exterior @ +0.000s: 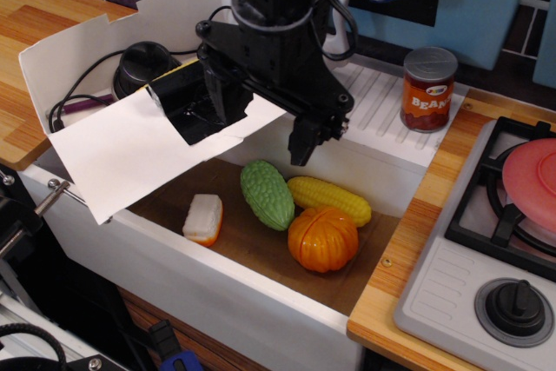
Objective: Close white1fbox flap
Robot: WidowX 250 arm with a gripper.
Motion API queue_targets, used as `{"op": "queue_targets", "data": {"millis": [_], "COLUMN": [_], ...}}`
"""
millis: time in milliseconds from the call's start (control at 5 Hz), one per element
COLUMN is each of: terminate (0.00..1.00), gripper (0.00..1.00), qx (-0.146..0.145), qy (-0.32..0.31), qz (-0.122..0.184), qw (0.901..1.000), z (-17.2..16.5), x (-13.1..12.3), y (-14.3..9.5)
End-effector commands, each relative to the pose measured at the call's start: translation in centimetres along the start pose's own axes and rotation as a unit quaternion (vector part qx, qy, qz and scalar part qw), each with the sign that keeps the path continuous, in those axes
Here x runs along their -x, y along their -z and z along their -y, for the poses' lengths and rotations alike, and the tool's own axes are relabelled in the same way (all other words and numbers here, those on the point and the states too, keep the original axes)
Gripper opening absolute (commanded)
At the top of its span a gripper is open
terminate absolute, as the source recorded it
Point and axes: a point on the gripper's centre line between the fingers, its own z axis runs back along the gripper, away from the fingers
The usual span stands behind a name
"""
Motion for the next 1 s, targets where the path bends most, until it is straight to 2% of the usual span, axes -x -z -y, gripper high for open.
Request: {"op": "queue_targets", "data": {"millis": [0, 400, 800], "terminate": [0.00, 0.00, 0.00], "gripper": [1.00, 1.00, 1.00], "qx": [0.000, 0.008, 0.007], "qy": [0.000, -0.008, 0.003], "qz": [0.000, 0.001, 0.014], "qw": [1.0000, 0.9999, 0.9999], "z": [0.0, 2.6, 3.1], "x": [0.0, 1.3, 1.4], "y": [0.0, 1.1, 3.9]}}
